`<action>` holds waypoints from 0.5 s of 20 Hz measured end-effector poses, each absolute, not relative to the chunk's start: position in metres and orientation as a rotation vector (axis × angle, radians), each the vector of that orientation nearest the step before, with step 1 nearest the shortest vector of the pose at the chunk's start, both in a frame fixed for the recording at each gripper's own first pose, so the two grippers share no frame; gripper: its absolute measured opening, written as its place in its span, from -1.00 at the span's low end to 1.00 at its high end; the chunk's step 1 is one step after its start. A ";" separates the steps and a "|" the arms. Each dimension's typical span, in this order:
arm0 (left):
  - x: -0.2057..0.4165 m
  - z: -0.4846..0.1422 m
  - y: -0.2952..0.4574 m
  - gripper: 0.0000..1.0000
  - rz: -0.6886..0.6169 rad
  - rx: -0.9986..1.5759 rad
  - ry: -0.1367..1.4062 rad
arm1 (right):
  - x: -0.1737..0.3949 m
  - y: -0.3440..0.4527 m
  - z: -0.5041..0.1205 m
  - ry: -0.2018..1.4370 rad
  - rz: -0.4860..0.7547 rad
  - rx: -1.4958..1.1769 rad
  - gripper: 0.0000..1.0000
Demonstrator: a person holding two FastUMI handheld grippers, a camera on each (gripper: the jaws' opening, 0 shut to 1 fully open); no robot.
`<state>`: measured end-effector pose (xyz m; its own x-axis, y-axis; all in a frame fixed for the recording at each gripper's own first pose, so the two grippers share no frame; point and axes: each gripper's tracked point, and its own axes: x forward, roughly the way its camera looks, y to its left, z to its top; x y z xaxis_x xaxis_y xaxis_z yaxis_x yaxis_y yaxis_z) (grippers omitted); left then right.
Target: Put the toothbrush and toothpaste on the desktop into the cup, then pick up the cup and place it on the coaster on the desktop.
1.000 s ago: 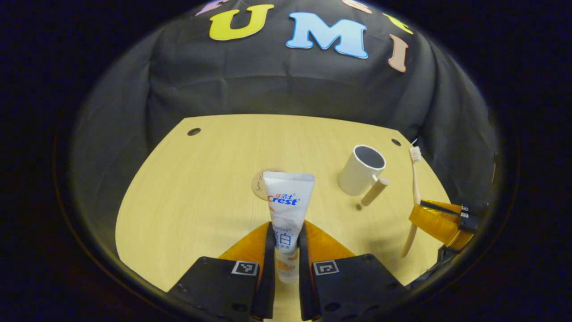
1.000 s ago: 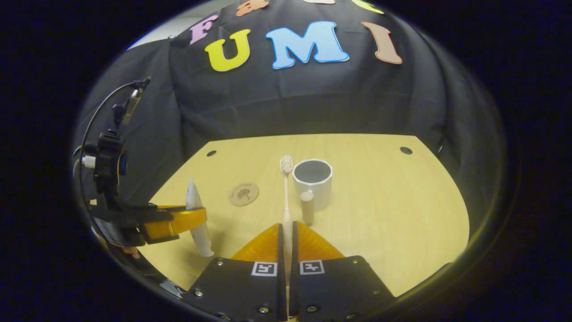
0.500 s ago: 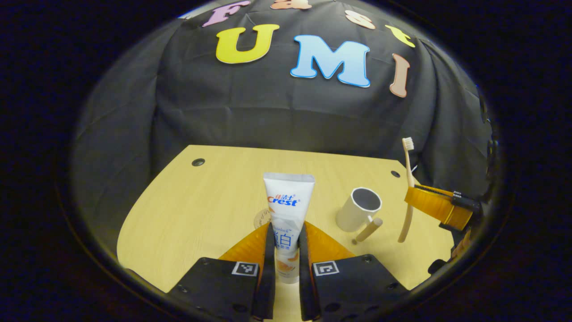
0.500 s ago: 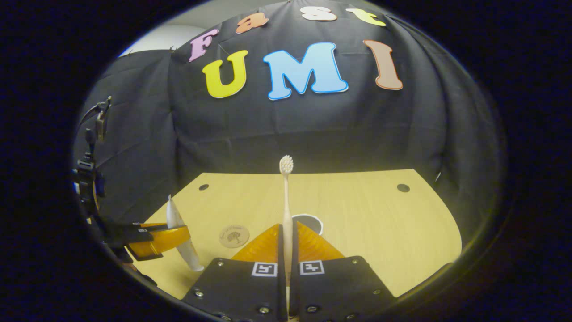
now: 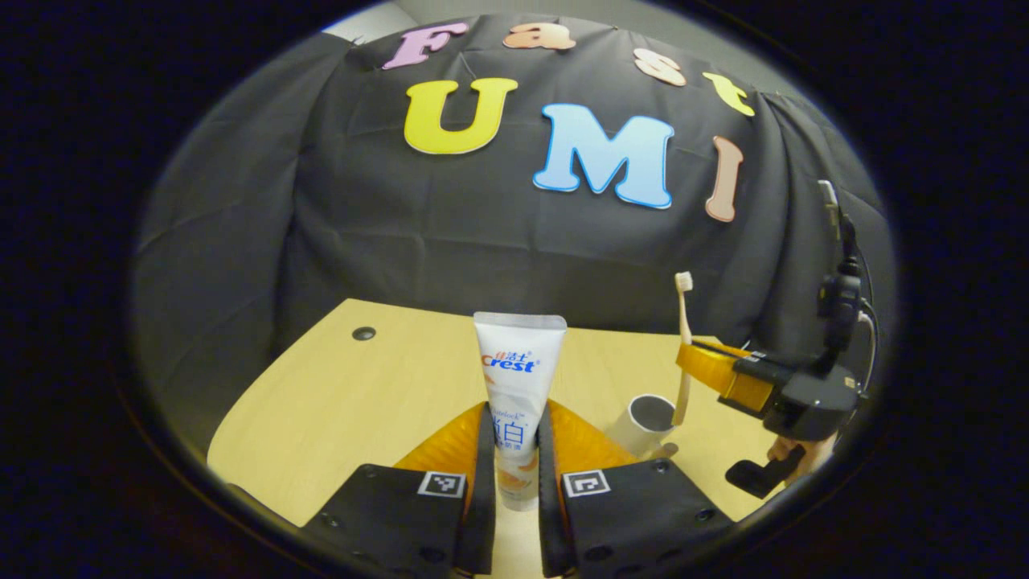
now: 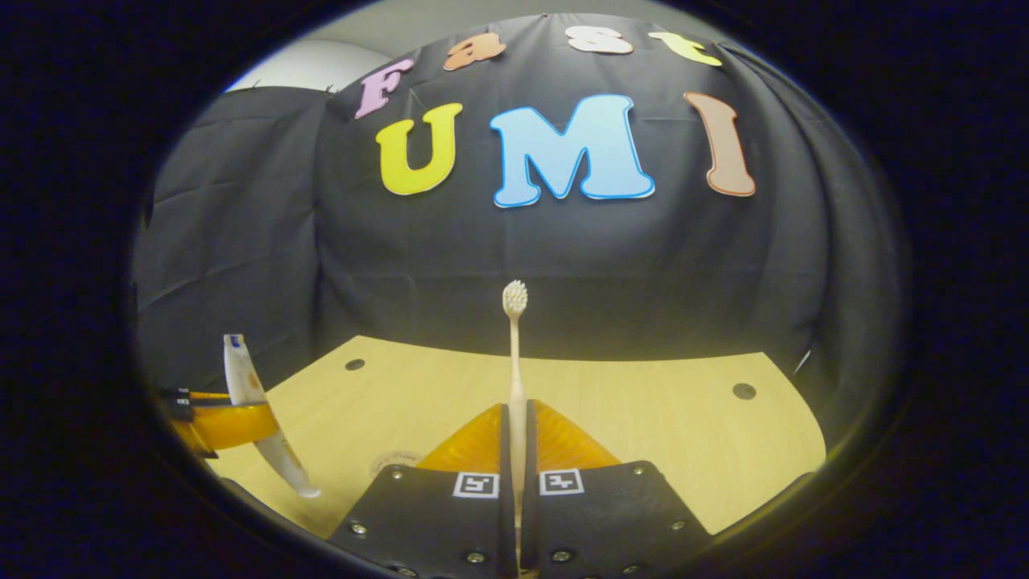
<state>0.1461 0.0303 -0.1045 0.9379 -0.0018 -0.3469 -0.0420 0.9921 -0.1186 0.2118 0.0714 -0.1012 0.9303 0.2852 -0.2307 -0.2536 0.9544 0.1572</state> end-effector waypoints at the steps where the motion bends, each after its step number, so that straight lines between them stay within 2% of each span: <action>1: 0.147 -0.101 0.029 -0.41 0.019 -0.127 0.339 | 0.216 0.072 -0.104 0.256 0.272 0.112 -0.92; 3: 0.152 -0.091 0.027 -0.40 0.013 -0.139 0.304 | 0.224 0.073 -0.109 0.248 0.263 0.083 -0.92; 4: 0.152 -0.088 0.025 -0.41 0.012 -0.141 0.291 | 0.228 0.072 -0.114 0.245 0.256 0.063 -0.85; 5: 0.152 -0.087 0.024 -0.41 0.011 -0.142 0.288 | 0.231 0.072 -0.118 0.245 0.251 0.047 -0.92; 10: 0.152 -0.088 0.019 -0.41 0.010 -0.161 0.302 | 0.245 0.075 -0.138 0.274 0.235 0.019 -0.92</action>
